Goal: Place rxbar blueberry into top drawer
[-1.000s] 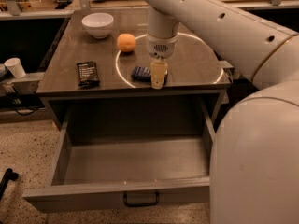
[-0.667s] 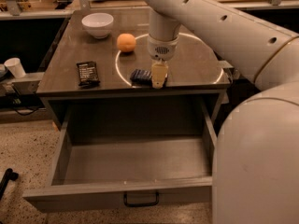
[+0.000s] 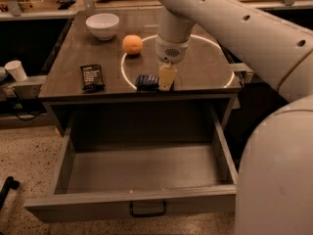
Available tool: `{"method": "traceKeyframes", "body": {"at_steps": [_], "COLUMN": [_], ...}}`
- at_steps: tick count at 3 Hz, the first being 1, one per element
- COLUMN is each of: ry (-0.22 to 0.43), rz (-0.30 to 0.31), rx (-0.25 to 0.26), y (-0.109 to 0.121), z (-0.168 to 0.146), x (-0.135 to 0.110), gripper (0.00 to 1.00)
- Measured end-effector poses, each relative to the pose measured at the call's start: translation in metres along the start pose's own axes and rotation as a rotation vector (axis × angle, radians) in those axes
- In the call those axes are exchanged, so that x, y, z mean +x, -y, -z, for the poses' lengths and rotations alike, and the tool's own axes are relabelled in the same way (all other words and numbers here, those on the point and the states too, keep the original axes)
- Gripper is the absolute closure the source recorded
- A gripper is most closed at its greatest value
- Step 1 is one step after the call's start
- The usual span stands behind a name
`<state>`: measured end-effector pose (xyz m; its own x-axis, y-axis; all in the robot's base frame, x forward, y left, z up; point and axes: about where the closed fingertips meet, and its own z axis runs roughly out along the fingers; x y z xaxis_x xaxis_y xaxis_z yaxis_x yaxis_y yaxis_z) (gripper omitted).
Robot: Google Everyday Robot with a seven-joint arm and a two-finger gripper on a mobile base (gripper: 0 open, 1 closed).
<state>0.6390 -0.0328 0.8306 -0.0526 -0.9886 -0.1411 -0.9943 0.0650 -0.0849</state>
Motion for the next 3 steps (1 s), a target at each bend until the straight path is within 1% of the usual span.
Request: {"method": "traceKeyframes", "body": {"at_steps": [1, 2, 3], "ry": [0.061, 0.059, 0.059], "rz": [0.057, 0.053, 0.053], "rx": [0.039, 0.025, 0.025], "y": [-0.016, -0.081, -0.081], "z": [0.017, 0.02, 0.02], "x": [-0.014, -0.023, -0.023], "gripper": [1.0, 1.0, 1.0]}}
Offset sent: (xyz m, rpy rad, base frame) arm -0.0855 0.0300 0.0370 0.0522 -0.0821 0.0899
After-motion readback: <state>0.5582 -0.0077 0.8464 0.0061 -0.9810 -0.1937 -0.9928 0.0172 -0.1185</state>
